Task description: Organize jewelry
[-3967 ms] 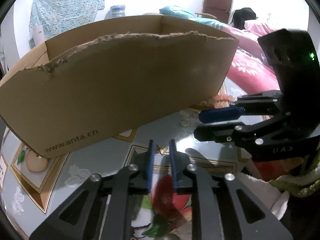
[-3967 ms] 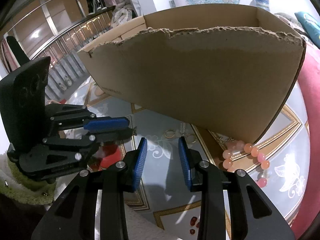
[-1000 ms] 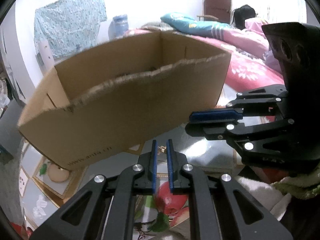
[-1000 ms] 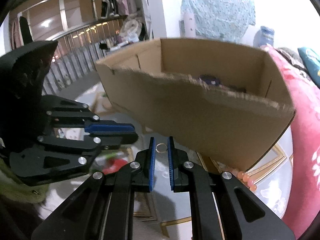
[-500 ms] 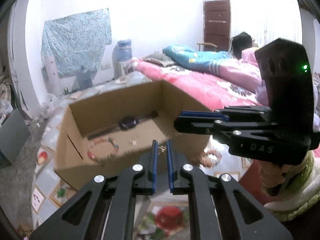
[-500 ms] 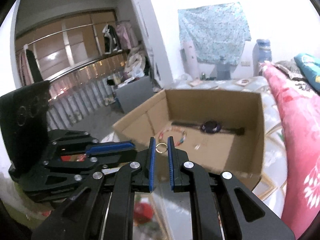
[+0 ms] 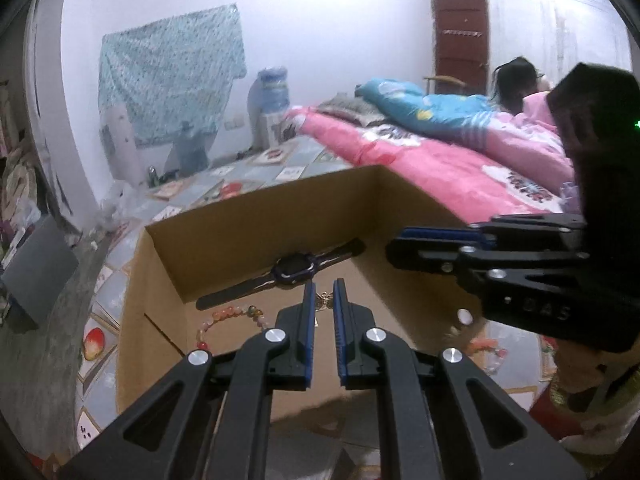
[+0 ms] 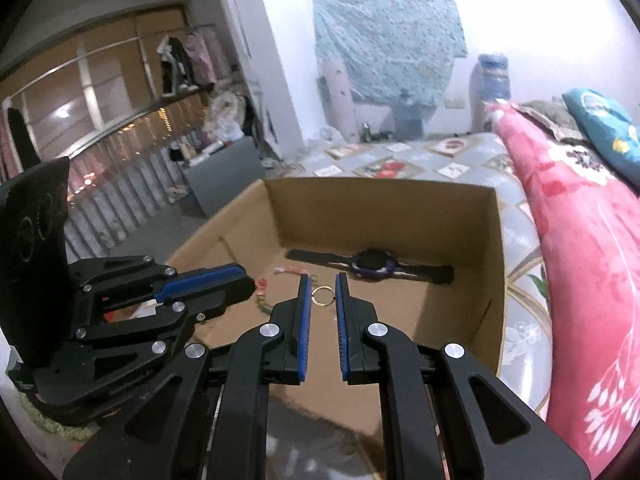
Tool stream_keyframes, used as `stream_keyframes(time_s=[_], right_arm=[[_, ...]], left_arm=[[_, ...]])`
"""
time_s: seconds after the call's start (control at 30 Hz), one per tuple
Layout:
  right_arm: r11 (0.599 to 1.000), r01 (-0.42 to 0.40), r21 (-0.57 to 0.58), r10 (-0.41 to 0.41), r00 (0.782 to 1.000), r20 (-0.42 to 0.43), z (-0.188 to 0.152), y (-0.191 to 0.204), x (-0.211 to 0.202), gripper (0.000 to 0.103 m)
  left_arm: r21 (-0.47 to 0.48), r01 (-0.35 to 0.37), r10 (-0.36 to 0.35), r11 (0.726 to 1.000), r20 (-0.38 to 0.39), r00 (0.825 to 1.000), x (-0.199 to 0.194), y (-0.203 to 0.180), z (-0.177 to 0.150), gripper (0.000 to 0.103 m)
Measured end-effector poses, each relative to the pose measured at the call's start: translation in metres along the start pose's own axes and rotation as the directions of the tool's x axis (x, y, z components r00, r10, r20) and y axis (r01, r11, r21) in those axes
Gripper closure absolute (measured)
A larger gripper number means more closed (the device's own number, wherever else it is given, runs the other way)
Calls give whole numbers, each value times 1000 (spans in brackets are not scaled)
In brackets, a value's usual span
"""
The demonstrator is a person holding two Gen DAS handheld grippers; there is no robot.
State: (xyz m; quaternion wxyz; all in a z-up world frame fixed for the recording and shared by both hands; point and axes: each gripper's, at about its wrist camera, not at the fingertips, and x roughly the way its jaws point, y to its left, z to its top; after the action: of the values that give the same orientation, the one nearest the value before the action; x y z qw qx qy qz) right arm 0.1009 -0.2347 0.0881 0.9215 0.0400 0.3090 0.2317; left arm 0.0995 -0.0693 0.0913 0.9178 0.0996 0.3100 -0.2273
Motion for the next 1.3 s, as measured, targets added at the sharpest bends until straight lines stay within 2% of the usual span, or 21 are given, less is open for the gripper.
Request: stream_keyframes(time_s=[0.17, 0.27, 0.43, 0.6, 0.83, 1.13, 1.3], right_arm=[[998, 56, -1, -56, 998, -16, -3, -4, 7, 91], [998, 55, 9, -55, 998, -23, -5, -8, 9, 88], [999, 51, 17, -50, 999, -17, -5, -10, 6, 83], [999, 36, 14, -36, 999, -3, -3, -8, -1, 79], [1000, 20, 8, -20, 999, 28, -1, -2, -15, 62], [1000, -26, 9, 25, 999, 46, -4, 8, -34, 41], [999, -45, -4, 45, 998, 53, -9, 14, -43, 36]], left_arm=[[-34, -11, 9, 999, -52, 999, 24, 10, -2, 94], [-37, -12, 9, 999, -67, 998, 28, 12, -3, 94], [-28, -26, 24, 999, -63, 998, 27, 10, -4, 77], [-36, -39, 37, 999, -45, 998, 17, 10, -4, 64], [-30, -57, 57, 998, -14, 998, -4, 6, -10, 44], [-70, -61, 62, 996, 9, 998, -34, 4, -20, 26], [-84, -65, 67, 994, 25, 997, -52, 1, -31, 22]])
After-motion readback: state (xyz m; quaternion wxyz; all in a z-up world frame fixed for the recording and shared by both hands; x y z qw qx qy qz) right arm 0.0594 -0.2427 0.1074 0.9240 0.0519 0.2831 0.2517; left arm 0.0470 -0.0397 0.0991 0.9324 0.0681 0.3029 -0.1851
